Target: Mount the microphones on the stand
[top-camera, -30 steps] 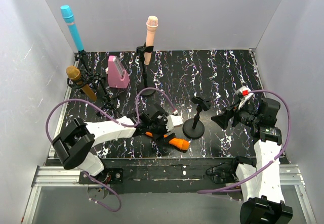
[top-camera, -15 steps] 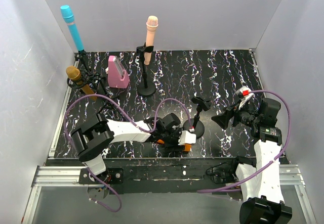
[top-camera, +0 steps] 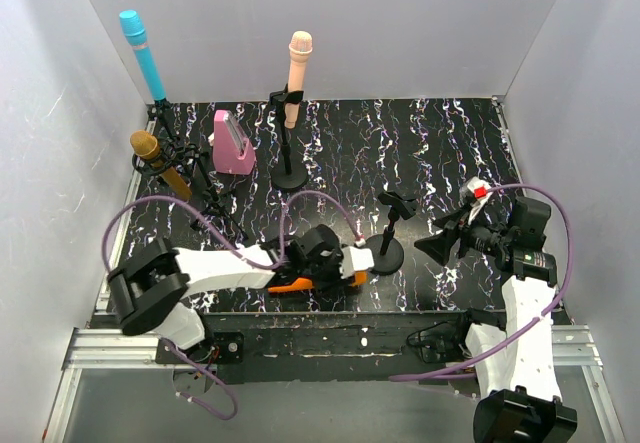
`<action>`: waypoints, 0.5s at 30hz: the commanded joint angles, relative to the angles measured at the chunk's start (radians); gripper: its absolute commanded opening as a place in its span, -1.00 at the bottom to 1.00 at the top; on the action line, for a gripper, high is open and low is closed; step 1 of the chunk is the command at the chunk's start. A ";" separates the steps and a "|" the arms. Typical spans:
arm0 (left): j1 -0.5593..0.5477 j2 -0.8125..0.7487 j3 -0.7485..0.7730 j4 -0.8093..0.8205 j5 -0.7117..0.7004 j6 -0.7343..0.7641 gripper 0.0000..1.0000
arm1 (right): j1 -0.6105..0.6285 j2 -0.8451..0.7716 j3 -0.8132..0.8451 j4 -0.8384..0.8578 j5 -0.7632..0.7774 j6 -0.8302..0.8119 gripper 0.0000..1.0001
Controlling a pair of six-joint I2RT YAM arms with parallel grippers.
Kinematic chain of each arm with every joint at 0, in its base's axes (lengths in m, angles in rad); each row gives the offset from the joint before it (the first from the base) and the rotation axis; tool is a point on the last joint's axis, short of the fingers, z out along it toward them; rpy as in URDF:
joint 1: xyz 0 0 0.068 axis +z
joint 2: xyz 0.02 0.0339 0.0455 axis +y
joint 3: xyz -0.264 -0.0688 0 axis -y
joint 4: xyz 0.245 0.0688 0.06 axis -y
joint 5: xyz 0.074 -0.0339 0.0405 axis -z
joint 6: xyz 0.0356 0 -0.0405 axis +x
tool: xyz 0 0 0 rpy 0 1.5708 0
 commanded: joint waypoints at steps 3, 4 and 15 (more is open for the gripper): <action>0.030 -0.341 -0.035 0.098 -0.099 -0.312 -1.00 | -0.006 0.068 0.071 -0.374 -0.249 -0.599 0.80; 0.033 -0.388 -0.034 0.098 -0.111 -0.337 -1.00 | -0.005 0.083 0.094 -0.491 -0.257 -0.795 0.81; 0.082 -0.585 0.106 0.289 -0.333 -0.424 -1.00 | 0.064 0.320 0.447 -0.550 -0.245 -0.857 0.83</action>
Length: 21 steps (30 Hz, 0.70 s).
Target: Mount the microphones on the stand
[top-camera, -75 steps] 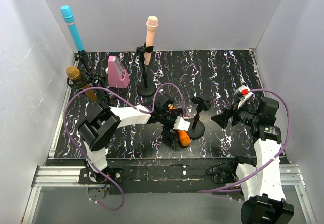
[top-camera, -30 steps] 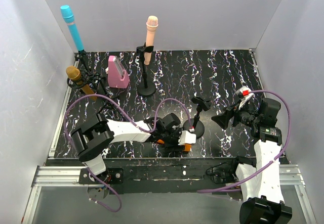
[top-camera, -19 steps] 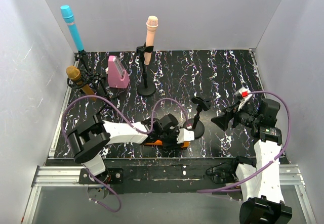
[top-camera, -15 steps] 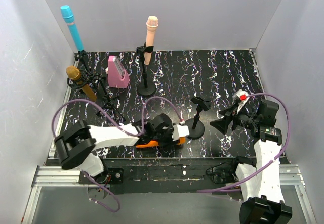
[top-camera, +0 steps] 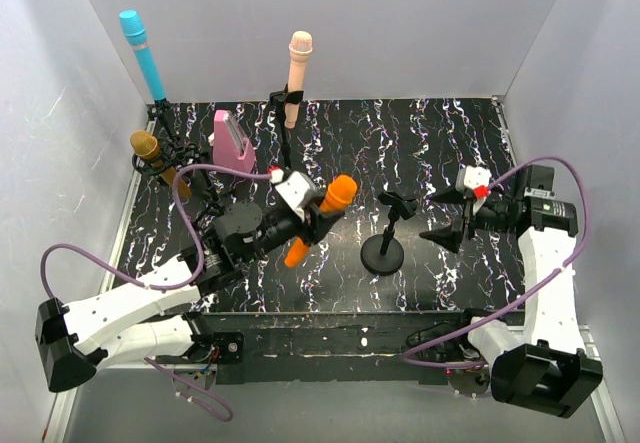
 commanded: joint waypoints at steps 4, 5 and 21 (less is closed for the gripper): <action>0.038 0.060 0.173 0.141 -0.086 0.021 -1.00 | 0.118 0.044 0.104 0.162 0.000 0.170 0.83; 0.042 0.071 0.185 0.161 -0.086 0.033 -1.00 | 0.136 0.044 0.101 0.188 0.017 0.184 0.83; 0.085 0.229 0.239 0.434 0.128 -0.001 -1.00 | 0.279 0.141 0.175 0.181 0.022 0.187 0.73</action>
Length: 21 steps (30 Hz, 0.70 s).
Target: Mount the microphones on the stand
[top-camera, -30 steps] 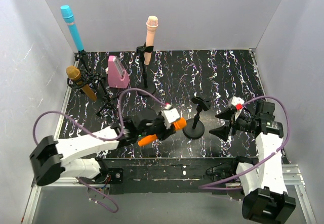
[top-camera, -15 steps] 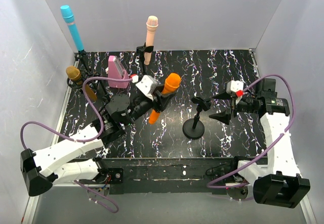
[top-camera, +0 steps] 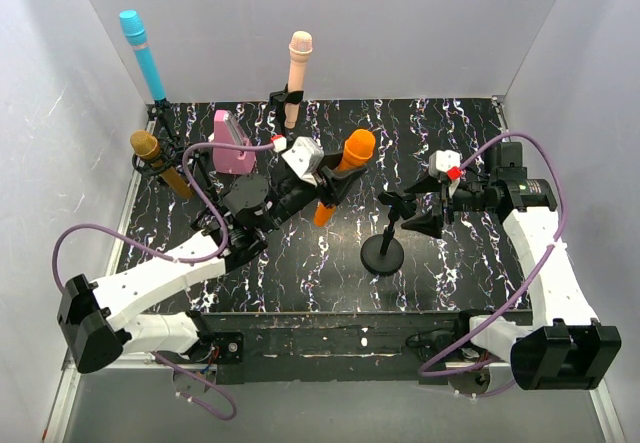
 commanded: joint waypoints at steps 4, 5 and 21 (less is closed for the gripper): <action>0.015 0.082 0.082 0.188 0.126 -0.039 -1.00 | 0.048 -0.002 0.052 -0.026 -0.052 -0.026 0.59; 0.014 0.094 0.086 0.208 0.141 -0.053 -1.00 | 0.048 -0.003 0.052 -0.025 -0.050 -0.024 0.52; 0.022 0.270 0.085 0.490 0.247 -0.207 -1.00 | 0.048 0.047 0.099 -0.160 -0.053 -0.123 -0.77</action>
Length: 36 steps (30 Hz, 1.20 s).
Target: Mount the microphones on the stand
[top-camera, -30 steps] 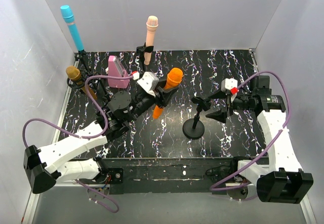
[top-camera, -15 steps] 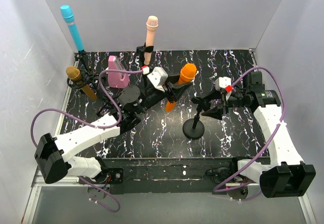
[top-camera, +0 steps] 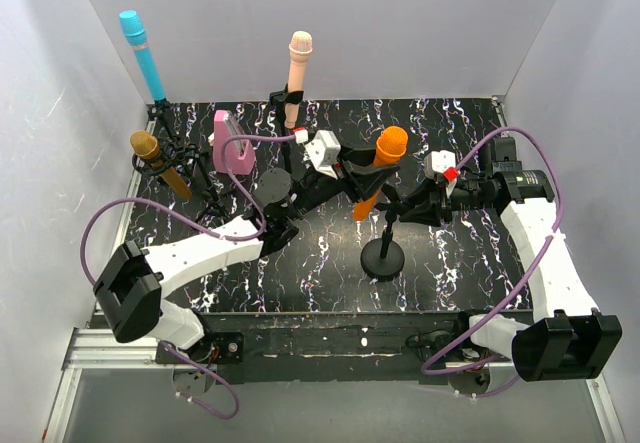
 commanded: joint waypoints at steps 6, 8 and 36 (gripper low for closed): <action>0.011 0.102 0.015 0.197 0.088 -0.109 -1.00 | 0.003 -0.002 0.021 -0.016 -0.072 0.036 -0.79; 0.011 0.125 0.006 0.236 0.094 -0.126 -1.00 | 0.003 -0.003 0.017 -0.015 -0.078 0.042 -0.81; 0.011 0.200 -0.025 0.310 0.224 -0.209 -1.00 | 0.002 -0.080 -0.103 0.188 -0.080 0.275 0.09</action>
